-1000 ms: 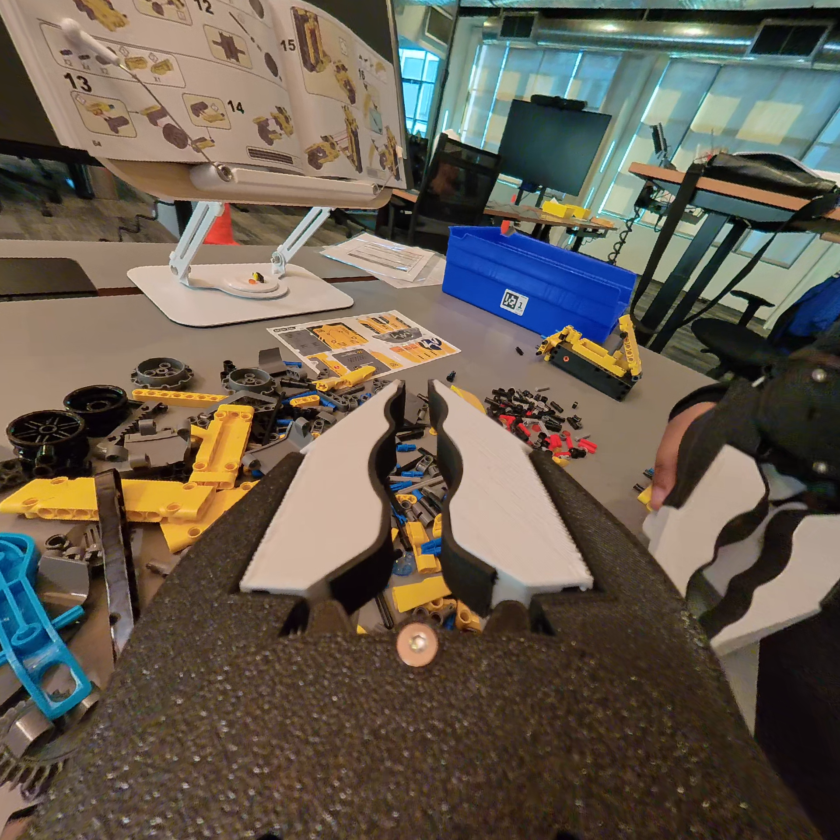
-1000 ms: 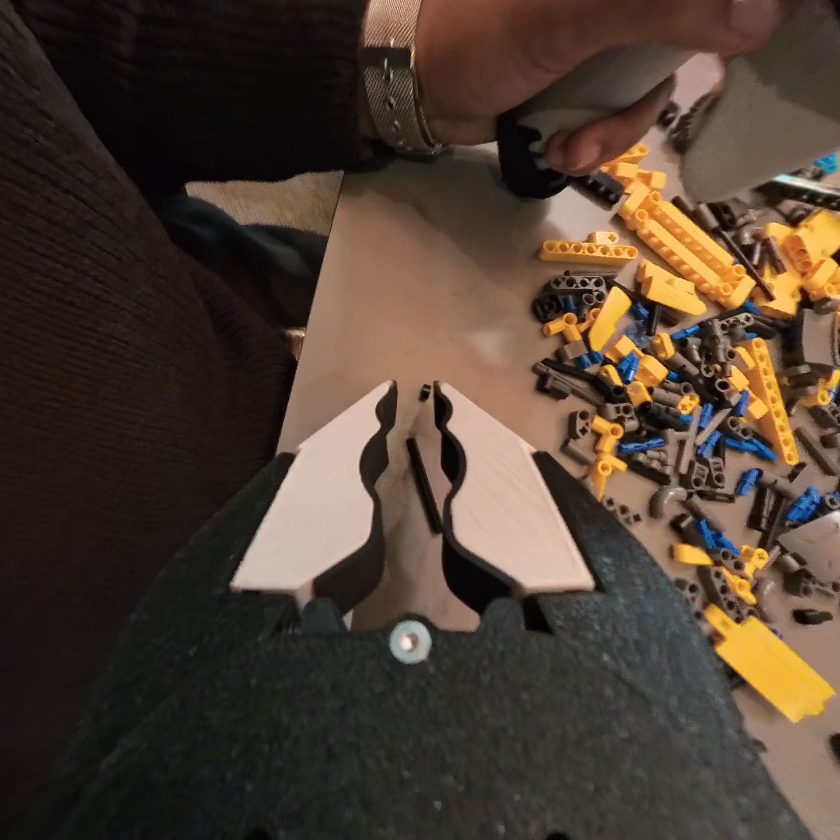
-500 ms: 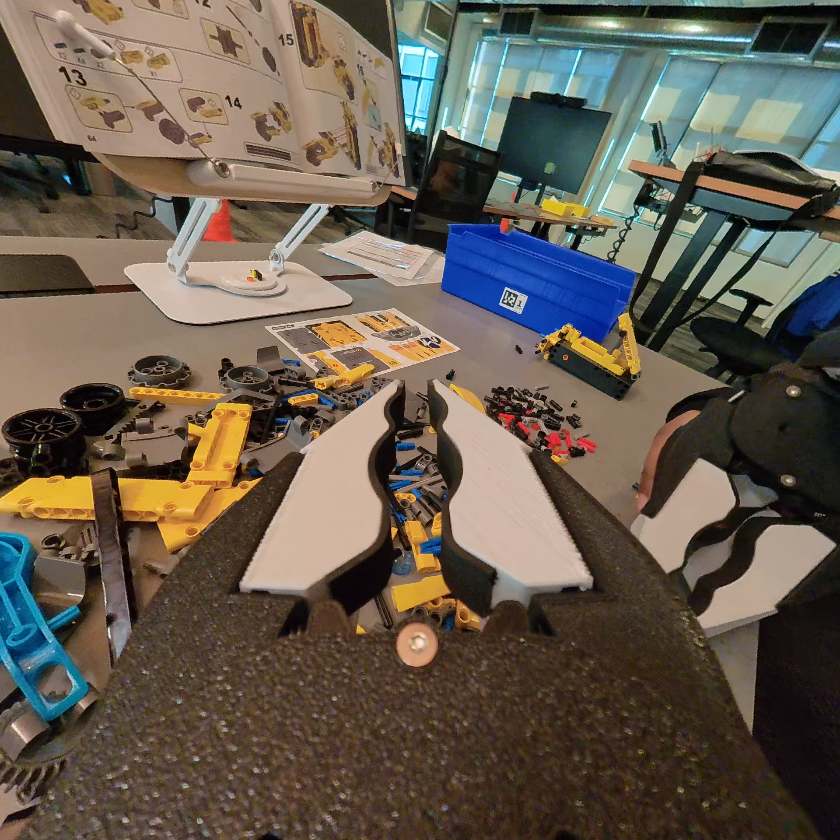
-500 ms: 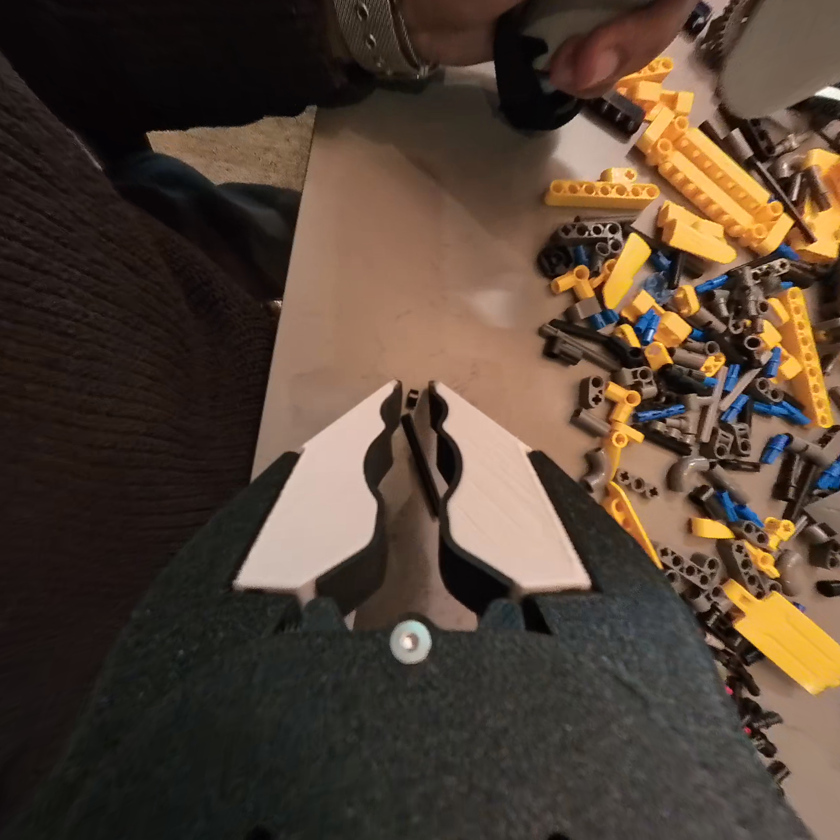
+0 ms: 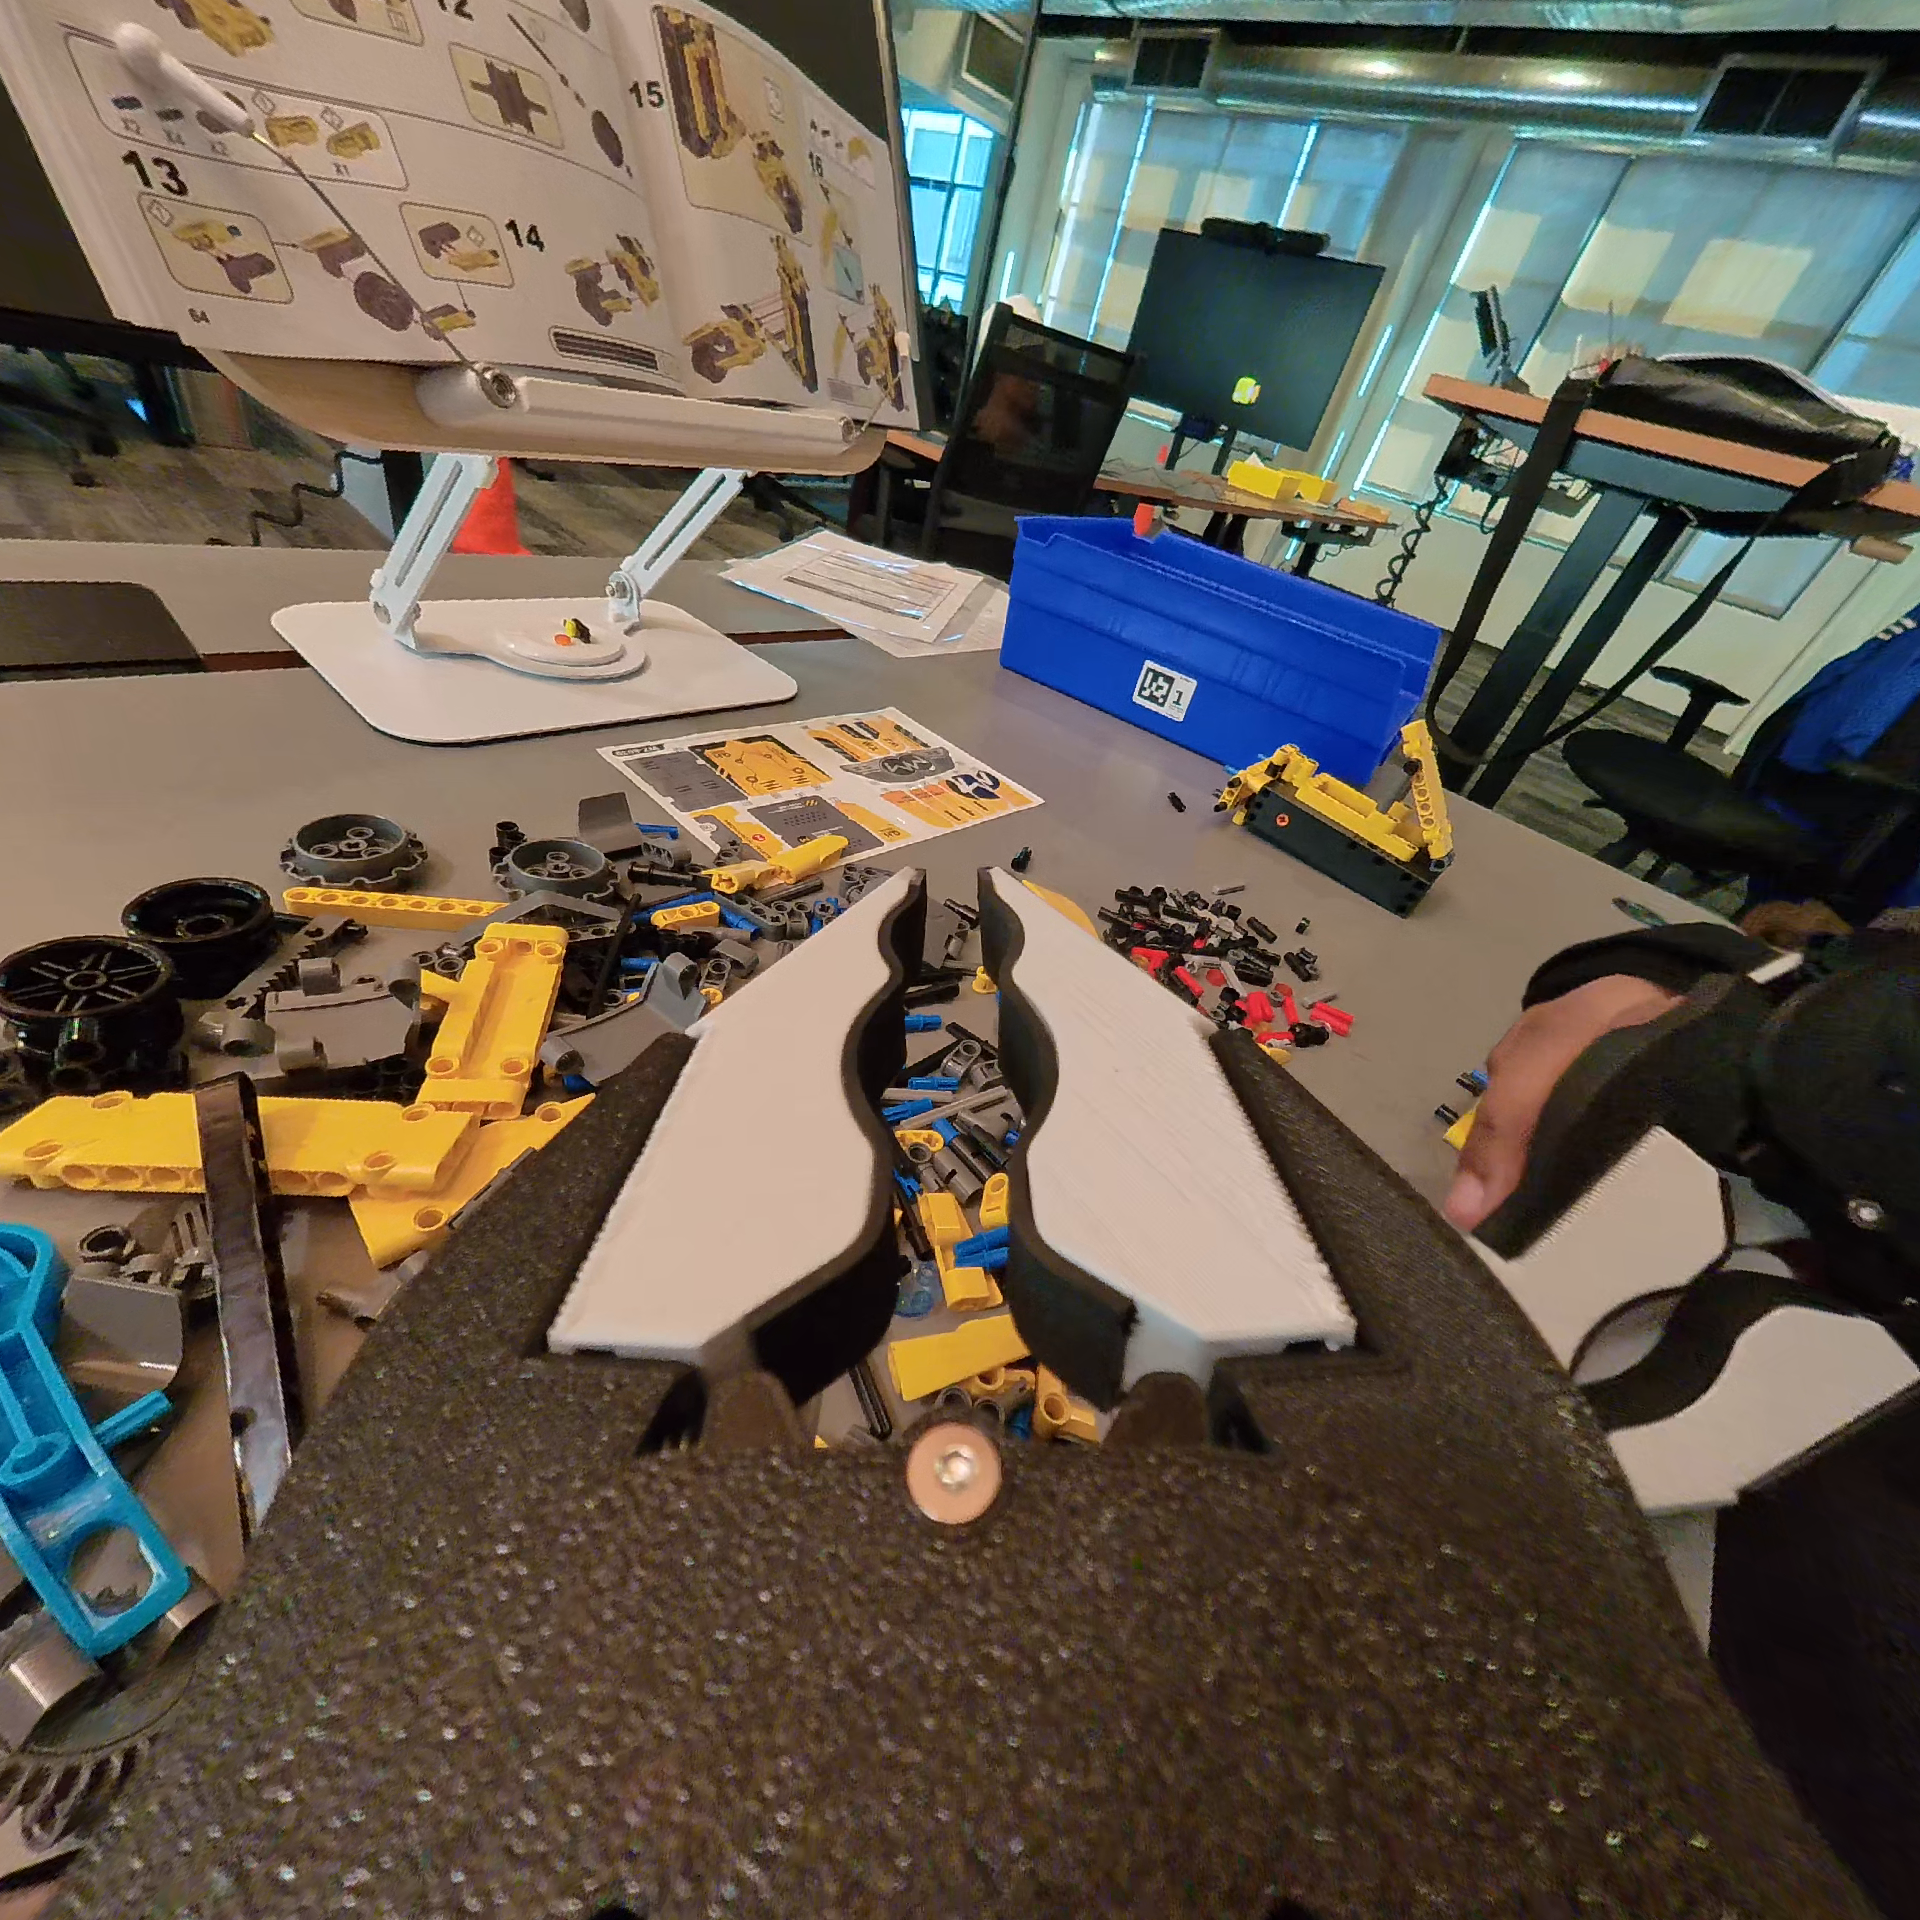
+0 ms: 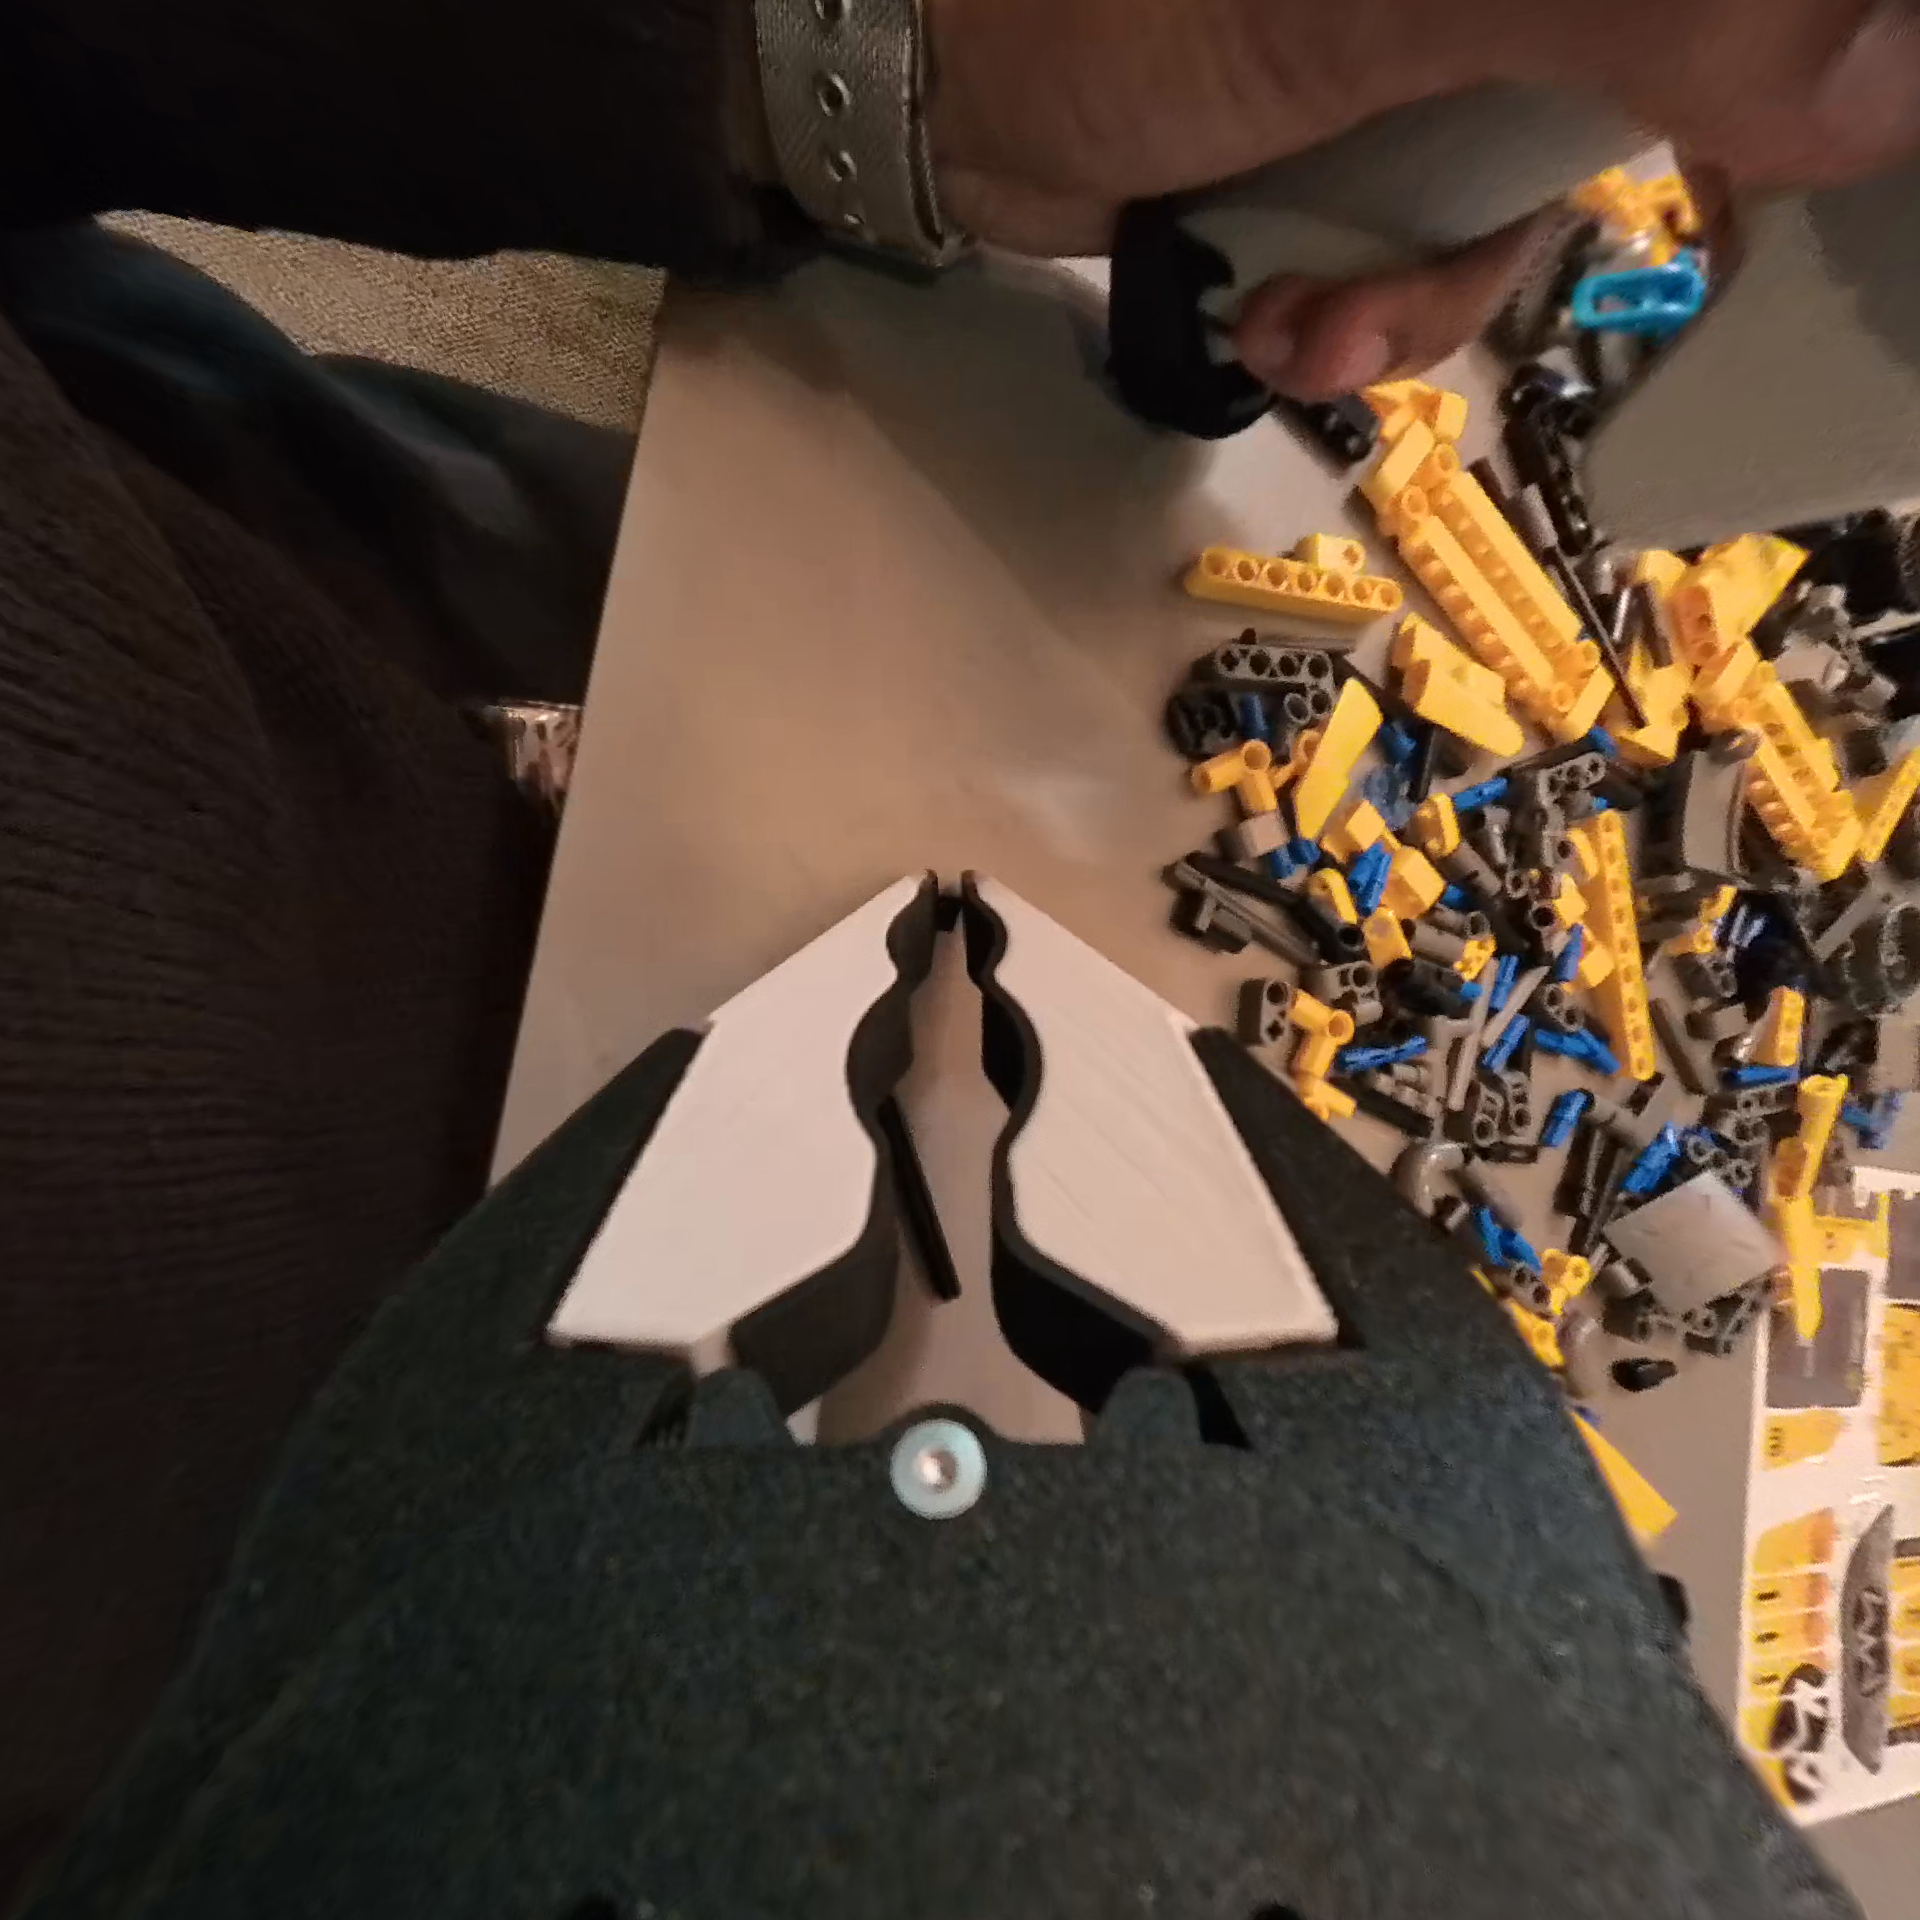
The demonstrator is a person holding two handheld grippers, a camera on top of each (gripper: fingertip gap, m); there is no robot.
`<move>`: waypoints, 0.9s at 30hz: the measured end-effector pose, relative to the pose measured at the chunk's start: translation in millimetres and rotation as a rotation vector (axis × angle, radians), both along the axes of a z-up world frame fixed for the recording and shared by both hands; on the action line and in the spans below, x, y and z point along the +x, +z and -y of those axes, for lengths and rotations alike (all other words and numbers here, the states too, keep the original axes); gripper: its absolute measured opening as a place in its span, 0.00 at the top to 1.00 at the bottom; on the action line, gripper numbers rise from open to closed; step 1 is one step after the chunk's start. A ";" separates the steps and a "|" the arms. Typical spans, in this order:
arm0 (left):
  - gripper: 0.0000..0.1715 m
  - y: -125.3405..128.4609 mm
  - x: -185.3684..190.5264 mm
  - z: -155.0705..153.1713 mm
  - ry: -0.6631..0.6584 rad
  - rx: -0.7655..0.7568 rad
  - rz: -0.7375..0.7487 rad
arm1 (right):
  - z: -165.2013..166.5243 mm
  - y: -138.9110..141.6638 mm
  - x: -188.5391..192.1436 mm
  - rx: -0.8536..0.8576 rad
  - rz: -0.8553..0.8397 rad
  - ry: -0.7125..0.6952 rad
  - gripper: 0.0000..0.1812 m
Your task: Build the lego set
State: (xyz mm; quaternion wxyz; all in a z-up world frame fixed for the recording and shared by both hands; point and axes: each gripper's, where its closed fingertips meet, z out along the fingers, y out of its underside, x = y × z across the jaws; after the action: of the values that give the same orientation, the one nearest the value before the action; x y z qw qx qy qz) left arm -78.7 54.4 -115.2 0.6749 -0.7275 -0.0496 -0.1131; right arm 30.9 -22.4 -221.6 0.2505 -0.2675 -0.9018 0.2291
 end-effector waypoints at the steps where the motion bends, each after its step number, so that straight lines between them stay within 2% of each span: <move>1: 0.95 0.1 -0.1 0.0 0.000 0.001 0.000 | 2.7 0.3 1.0 0.001 0.005 0.008 0.97; 10: 0.95 0.9 0.6 0.6 -0.004 0.006 0.005 | 11.6 6.1 12.8 -0.139 0.081 0.013 0.93; 15: 0.95 0.7 0.6 0.8 -0.005 0.006 0.009 | -10.2 12.5 13.0 -0.152 0.086 -0.059 0.93; 21: 0.95 0.1 1.1 0.6 -0.009 0.004 0.014 | -55.1 14.6 30.0 -0.110 0.128 -0.127 0.93; 27: 0.95 -1.0 1.4 0.0 -0.008 -0.002 0.009 | -52.7 6.8 42.1 -0.170 0.191 -0.089 0.91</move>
State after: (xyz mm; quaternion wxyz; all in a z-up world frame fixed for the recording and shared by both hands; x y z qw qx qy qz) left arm -77.3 54.4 -116.2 0.6734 -0.7280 -0.0499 -0.1188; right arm 73.0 30.3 -214.9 0.1497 -0.3484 -0.8860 0.2669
